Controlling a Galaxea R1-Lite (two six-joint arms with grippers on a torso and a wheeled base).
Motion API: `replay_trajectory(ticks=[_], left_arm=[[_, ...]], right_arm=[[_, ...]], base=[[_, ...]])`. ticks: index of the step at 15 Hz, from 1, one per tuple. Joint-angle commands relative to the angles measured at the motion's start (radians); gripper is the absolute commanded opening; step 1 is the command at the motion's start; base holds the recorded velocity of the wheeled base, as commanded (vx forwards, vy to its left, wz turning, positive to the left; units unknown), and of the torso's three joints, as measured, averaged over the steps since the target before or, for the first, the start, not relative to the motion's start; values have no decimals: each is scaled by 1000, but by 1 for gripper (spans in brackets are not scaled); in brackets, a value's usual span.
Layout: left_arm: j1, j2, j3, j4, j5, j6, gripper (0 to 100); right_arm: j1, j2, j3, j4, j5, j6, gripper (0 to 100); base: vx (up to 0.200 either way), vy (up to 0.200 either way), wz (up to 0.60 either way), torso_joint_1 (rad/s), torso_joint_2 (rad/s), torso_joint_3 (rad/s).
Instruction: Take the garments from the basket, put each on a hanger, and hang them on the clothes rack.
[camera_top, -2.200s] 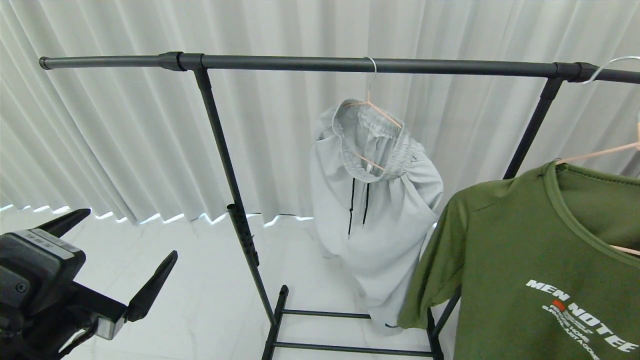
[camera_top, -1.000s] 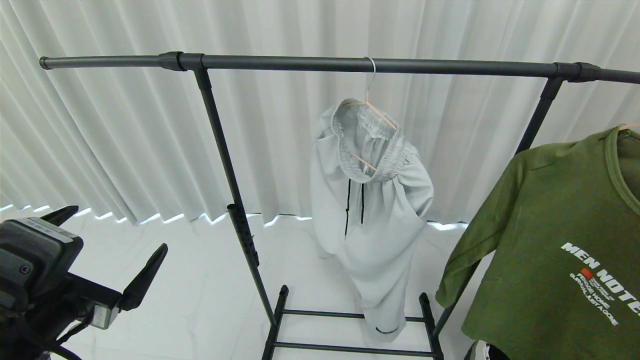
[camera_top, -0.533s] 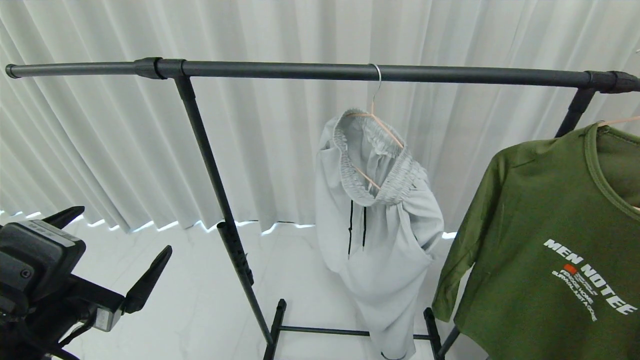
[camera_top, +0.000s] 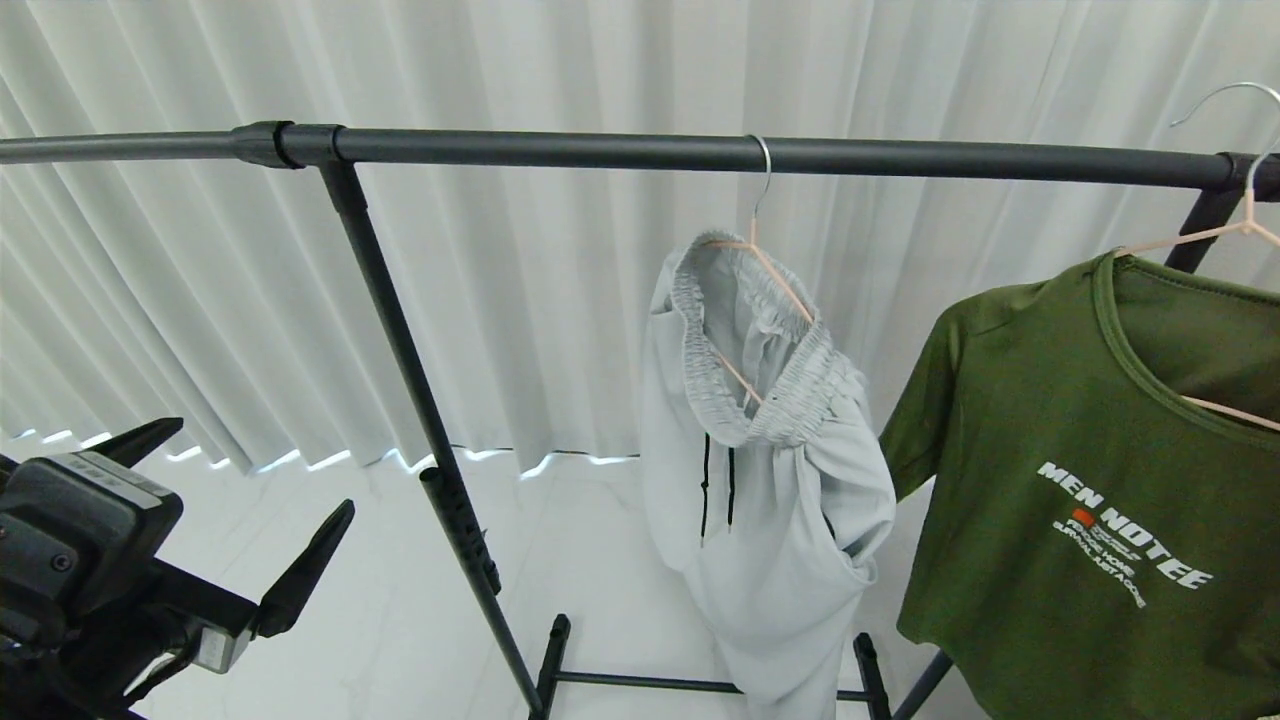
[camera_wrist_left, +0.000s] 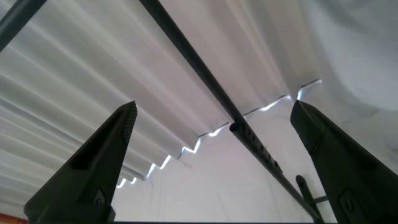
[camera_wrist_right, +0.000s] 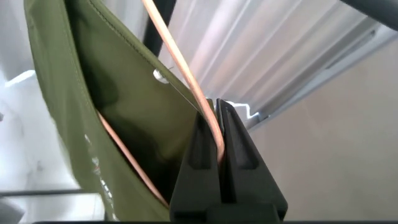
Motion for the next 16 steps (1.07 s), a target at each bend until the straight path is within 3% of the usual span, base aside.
replay_trajectory(ticks=[1, 7, 13, 14, 16], left_arm=[[-1, 2, -1, 0, 1, -1, 100], [-3, -1, -1, 0, 1, 1, 100], [-1, -3, -4, 0, 1, -1, 100], [-1, -3, -5, 0, 1, -1, 100], [-1, -8, -10, -2, 1, -2, 100]], right_arm=[[9, 117, -1, -56, -26, -1, 0], [50, 207, 1, -103, -37, 1, 0], [125, 169, 8, -94, -39, 1, 0], [127, 158, 16, -94, -45, 1, 100], [130, 98, 25, -92, -48, 1, 100]], base=[[0, 0, 0, 0, 0, 0], [0, 0, 0, 0, 0, 0], [0, 0, 0, 0, 0, 0], [0, 0, 0, 0, 0, 0], [0, 0, 0, 0, 0, 0]])
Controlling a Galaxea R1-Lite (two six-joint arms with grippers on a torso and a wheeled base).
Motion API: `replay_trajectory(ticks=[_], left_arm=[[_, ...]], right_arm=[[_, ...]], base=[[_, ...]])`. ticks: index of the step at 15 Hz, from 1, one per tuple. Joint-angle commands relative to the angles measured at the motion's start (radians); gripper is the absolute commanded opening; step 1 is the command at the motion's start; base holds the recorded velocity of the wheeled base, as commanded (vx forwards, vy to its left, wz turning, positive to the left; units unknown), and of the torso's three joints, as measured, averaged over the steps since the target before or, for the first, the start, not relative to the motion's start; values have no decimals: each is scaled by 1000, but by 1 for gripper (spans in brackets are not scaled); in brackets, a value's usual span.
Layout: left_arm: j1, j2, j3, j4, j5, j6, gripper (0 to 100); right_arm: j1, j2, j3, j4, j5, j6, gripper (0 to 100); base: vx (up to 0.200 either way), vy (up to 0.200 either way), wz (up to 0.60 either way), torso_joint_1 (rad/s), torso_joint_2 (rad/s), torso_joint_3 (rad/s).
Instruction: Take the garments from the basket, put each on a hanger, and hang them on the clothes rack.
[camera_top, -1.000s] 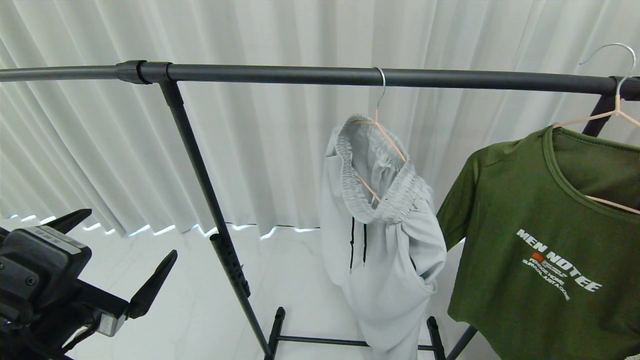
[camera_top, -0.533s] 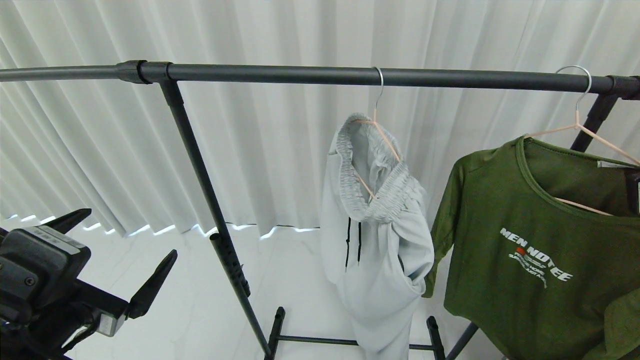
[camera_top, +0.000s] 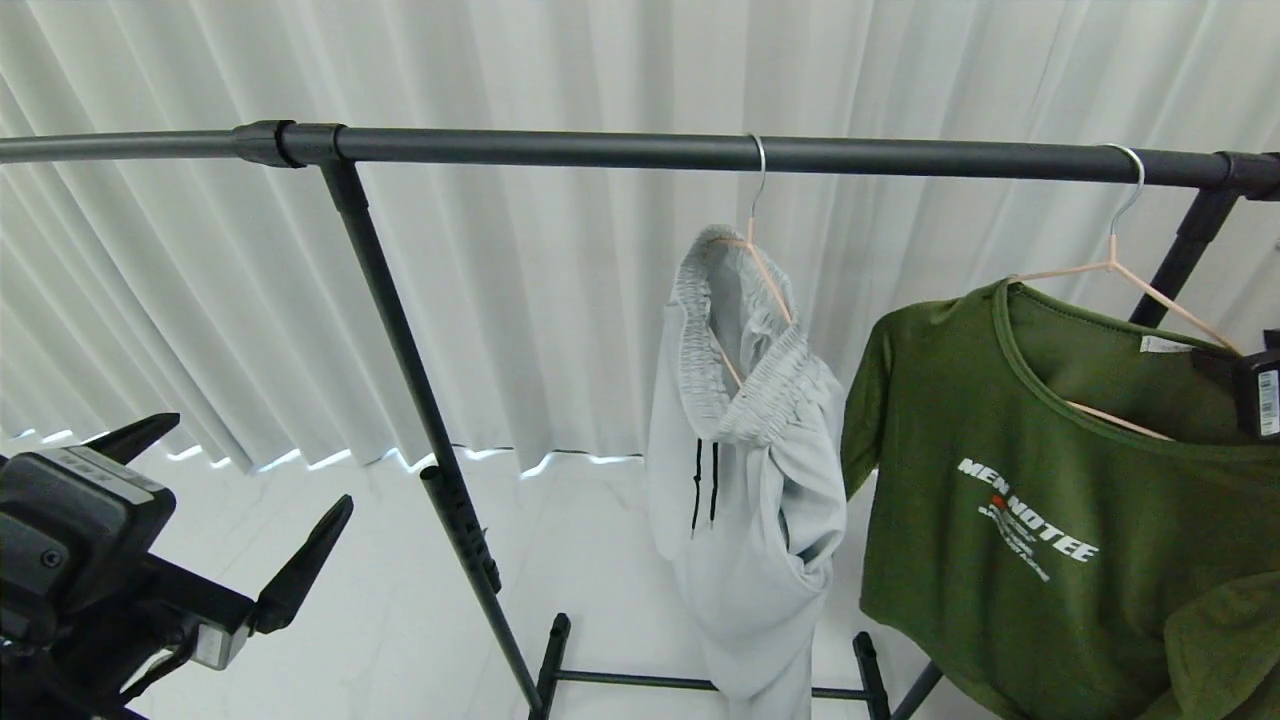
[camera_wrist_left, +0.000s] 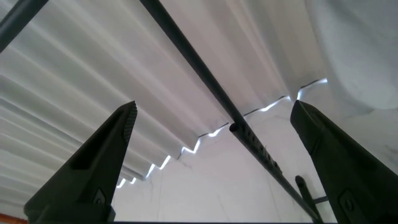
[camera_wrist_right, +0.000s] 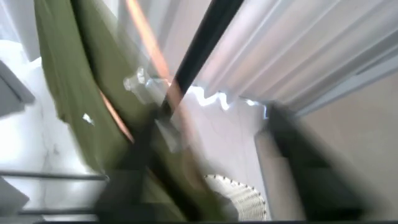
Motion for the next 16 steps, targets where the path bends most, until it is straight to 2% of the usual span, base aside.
replay_trajectory(ticks=[1, 4, 7, 8, 11, 13, 16], left_arm=[[4, -4, -6, -2, 2, -3, 100], [51, -7, -6, -2, 3, -5, 100], [163, -13, -4, -2, 6, -13, 100], [212, -26, 0, -2, 8, -16, 100], [306, -78, 25, -2, 6, -48, 100], [357, -124, 66, 0, 6, -68, 100], [378, -185, 112, 1, 8, -69, 100]], right_arm=[[16, -96, 16, 2, 2, 4, 100], [69, -256, 46, 50, 28, 55, 100], [83, -411, 105, 77, 119, 61, 100], [83, -458, 132, 79, 120, 61, 100], [74, -567, 175, 137, 116, 59, 100], [74, -658, 175, 271, 99, 55, 100], [74, -768, 178, 419, 8, 53, 100]], base=[[0, 0, 0, 0, 0, 0], [0, 0, 0, 0, 0, 0], [0, 0, 0, 0, 0, 0], [0, 0, 0, 0, 0, 0], [-200, 0, 0, 7, 4, 2], [-200, 0, 0, 0, 5, 2], [-200, 0, 0, -4, 2, 1]])
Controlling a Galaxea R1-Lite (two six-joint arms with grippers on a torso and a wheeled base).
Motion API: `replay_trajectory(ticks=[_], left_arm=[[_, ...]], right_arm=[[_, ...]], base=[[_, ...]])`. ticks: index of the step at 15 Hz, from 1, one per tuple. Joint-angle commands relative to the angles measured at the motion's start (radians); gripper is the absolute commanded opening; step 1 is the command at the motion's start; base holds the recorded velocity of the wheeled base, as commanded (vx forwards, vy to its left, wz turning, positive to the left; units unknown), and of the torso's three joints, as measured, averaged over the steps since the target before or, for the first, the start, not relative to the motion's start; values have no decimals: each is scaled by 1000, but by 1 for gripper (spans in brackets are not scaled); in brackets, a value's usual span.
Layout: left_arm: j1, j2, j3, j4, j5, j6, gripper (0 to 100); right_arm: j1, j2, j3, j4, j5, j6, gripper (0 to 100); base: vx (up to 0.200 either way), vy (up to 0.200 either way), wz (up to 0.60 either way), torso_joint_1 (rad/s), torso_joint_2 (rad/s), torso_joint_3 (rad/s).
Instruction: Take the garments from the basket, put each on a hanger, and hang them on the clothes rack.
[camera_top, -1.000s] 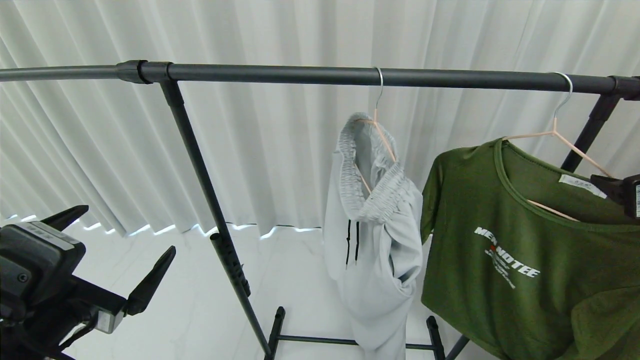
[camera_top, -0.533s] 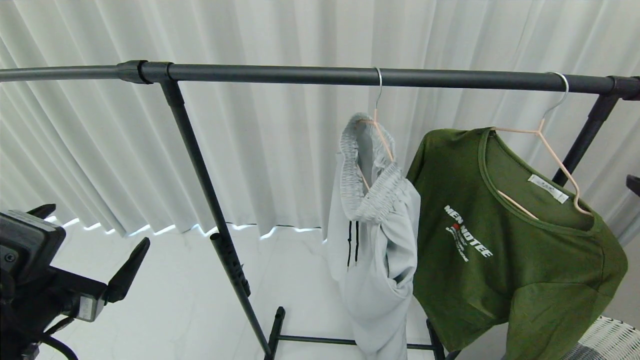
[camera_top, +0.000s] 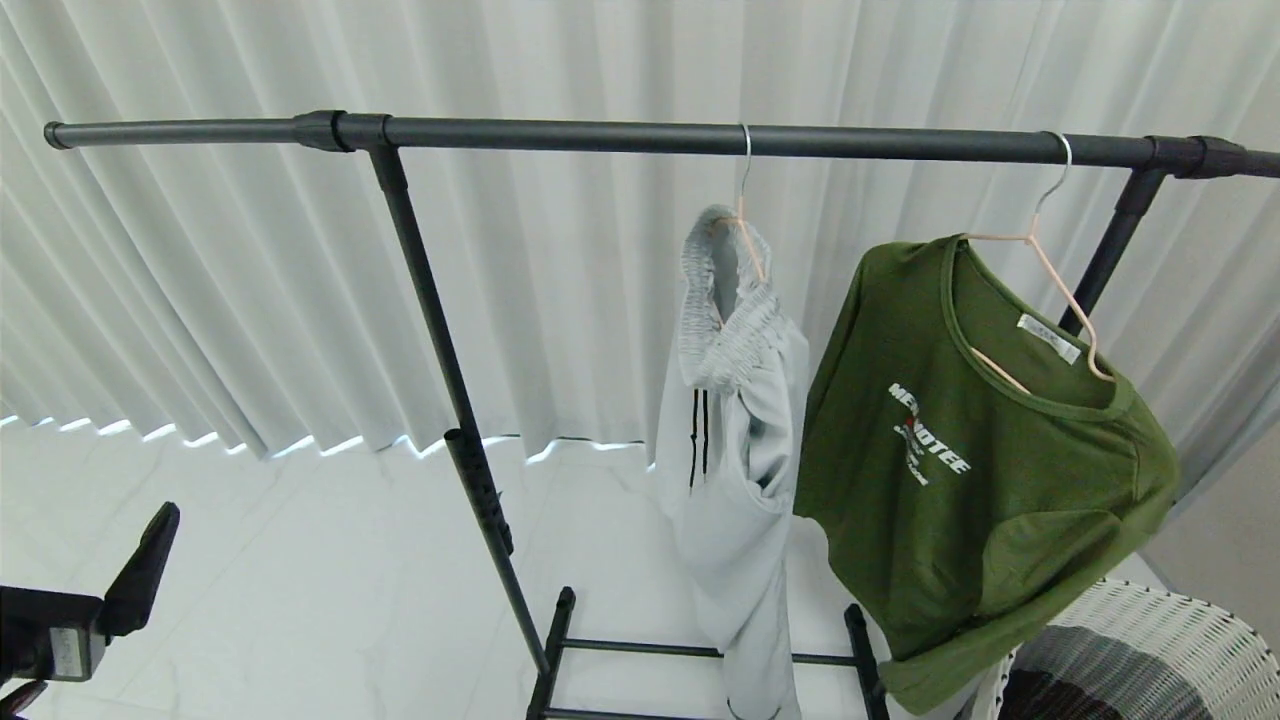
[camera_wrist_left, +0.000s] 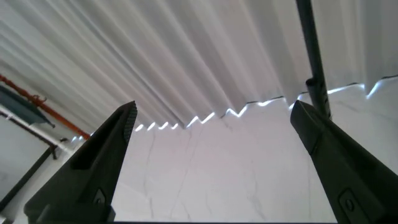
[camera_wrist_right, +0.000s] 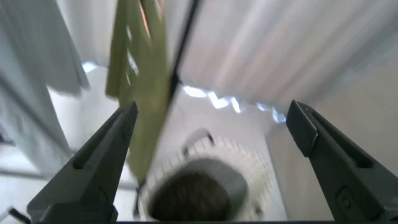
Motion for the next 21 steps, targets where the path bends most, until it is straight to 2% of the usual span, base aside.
replay_trajectory(ticks=[1, 4, 8, 10, 12, 13, 14, 15, 16, 18, 20, 21], left_arm=[[24, -77, 46, 0, 2, 0, 100], [84, -153, 98, 39, 4, -23, 100], [170, -308, 97, 261, 4, -72, 100], [227, -493, 95, 491, 5, -116, 100], [274, -717, 89, 720, 4, -133, 100], [277, -814, 87, 809, 4, -146, 100], [279, -798, 89, 804, 10, -198, 100], [277, -801, 90, 804, 18, -236, 100], [277, -801, 92, 801, 18, -250, 100], [277, -801, 92, 801, 19, -262, 100], [279, -801, 95, 798, 18, -262, 100], [277, -801, 95, 798, 18, -262, 100]], right_arm=[[1, -133, 10, 90, -38, -2, 100], [1, -245, 14, 227, -80, -2, 100], [1, -372, 16, 385, -161, -3, 100], [1, -465, 33, 512, -213, -2, 100], [1, -468, 53, 548, -270, 10, 100], [1, -468, 86, 546, -270, 15, 100], [1, -468, 123, 541, -274, 37, 100], [1, -468, 160, 515, -270, 63, 100], [1, -468, 229, 429, -259, 92, 100], [1, -468, 416, 106, -245, 113, 100], [1, -467, 654, -246, -245, 98, 100], [1, -467, 654, -262, -248, 92, 100]], base=[[-200, 0, 0, -2, -2, -2], [-200, 0, 0, -1, 1, 4], [0, 0, 0, 0, 0, 0], [0, 0, 0, 0, 0, 0], [0, 0, 0, 0, 0, 0], [0, 0, 0, 0, 0, 0], [0, 0, 0, 0, 0, 0], [0, 0, 0, 0, 0, 0], [0, 0, 0, 0, 0, 0], [0, 0, 0, 0, 0, 0], [0, 0, 0, 0, 0, 0], [0, 0, 0, 0, 0, 0]])
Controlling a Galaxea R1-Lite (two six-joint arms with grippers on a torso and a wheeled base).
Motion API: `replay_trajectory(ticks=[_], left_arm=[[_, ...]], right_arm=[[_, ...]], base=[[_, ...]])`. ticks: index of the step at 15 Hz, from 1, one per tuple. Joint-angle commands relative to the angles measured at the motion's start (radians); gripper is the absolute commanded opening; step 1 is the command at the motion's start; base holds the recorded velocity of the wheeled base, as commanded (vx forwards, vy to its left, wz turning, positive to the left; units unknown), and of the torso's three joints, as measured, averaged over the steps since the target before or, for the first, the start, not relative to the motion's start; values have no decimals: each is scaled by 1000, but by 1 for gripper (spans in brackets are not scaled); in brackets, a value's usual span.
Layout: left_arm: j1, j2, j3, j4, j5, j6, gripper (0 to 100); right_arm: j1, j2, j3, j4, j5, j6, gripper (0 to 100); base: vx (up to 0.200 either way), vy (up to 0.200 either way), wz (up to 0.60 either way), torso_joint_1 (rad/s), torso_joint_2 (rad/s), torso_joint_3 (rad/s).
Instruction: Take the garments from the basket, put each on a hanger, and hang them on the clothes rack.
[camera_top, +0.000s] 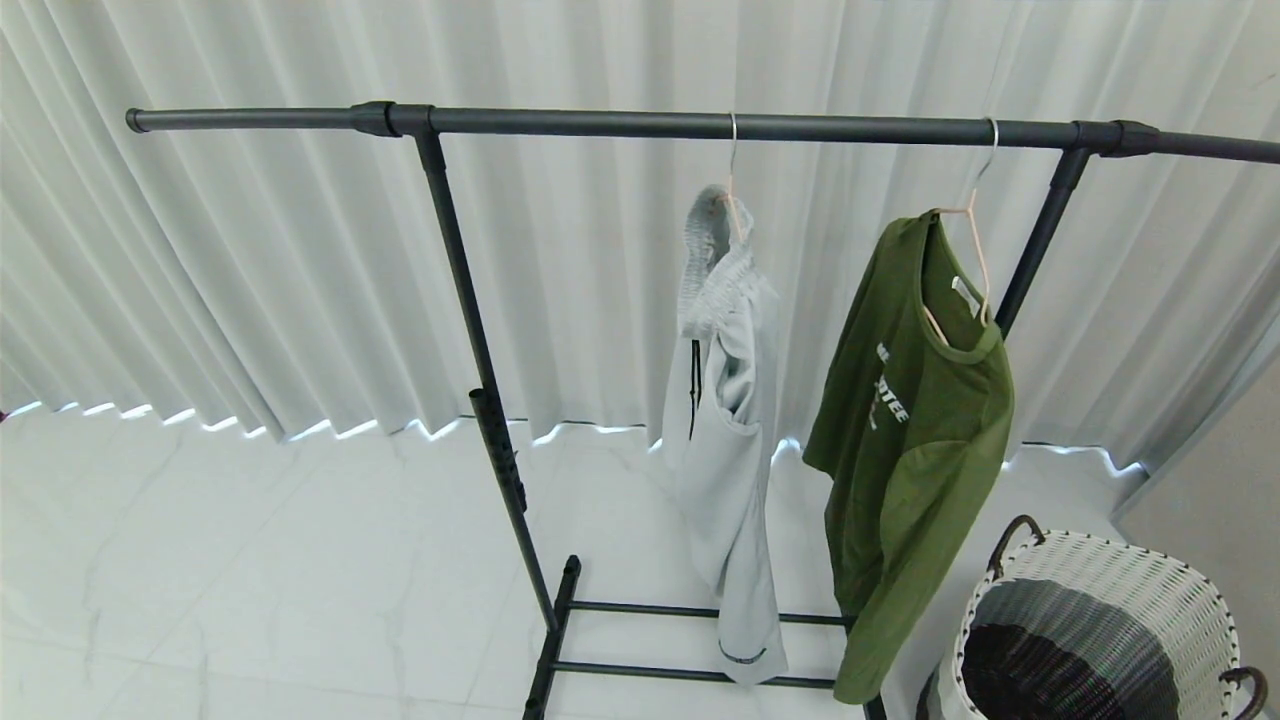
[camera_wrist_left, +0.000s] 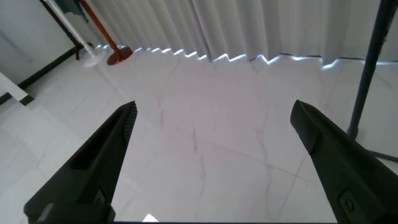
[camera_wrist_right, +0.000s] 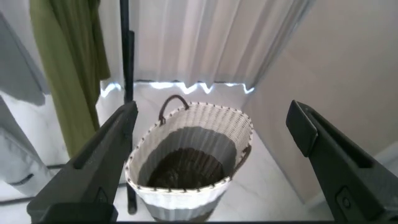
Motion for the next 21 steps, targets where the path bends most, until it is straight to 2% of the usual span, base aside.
replay_trajectory(ticks=[1, 3, 5, 8, 9, 11, 12, 14, 15, 16, 18, 20, 21], left_arm=[[0, -7, 1, -1, -8, 1, 100], [-1, -9, 1, -1, -94, -11, 100], [0, -9, 2, -1, -200, -82, 100], [-21, -7, 2, 2, -327, -91, 100], [-51, -7, 2, 1, -351, -97, 100], [-176, -27, 2, 7, -348, -160, 100], [-218, -41, 2, 10, -347, -182, 100], [-210, -42, 1, 18, -344, -231, 100], [-205, -44, 1, 19, -336, -226, 100], [-205, -42, -3, 27, -309, -208, 100], [-201, -39, -6, 33, -161, -194, 100], [-185, -38, -7, 44, -149, -208, 100], [-143, -21, -9, 45, -140, -205, 100]], right_arm=[[0, 5, 111, -29, 2, -11, 100], [0, 5, 111, -46, 7, -9, 100], [0, 5, 111, -46, 7, 15, 100], [0, 5, 111, -46, 18, 22, 100], [0, 5, 111, -46, 45, 17, 100], [0, 5, 111, -46, 156, 12, 100], [0, 7, 111, -46, 186, 12, 100], [0, 7, 111, -46, 195, 12, 100], [0, 5, 111, -46, 195, 14, 100], [0, 5, 111, -46, 195, 17, 100], [13, 14, 111, -41, 194, 20, 100], [16, 51, 111, -41, 188, 20, 100], [16, 66, 111, -39, 188, 18, 100]], base=[[0, 0, 0, 0, 0, 0], [0, 0, 0, 0, 0, 0], [0, 0, 0, 0, 0, 0], [0, 0, 0, 0, 0, 0], [0, 0, 0, 0, 0, 0], [0, 0, 0, 0, 0, 0], [0, 0, 0, 0, 0, 0], [0, 0, 0, 0, 0, 0], [0, 0, 0, 0, 0, 0], [0, 0, 0, 0, 0, 0], [0, 0, 0, 0, 0, 0], [0, 0, 0, 0, 0, 0], [0, 0, 0, 0, 0, 0]])
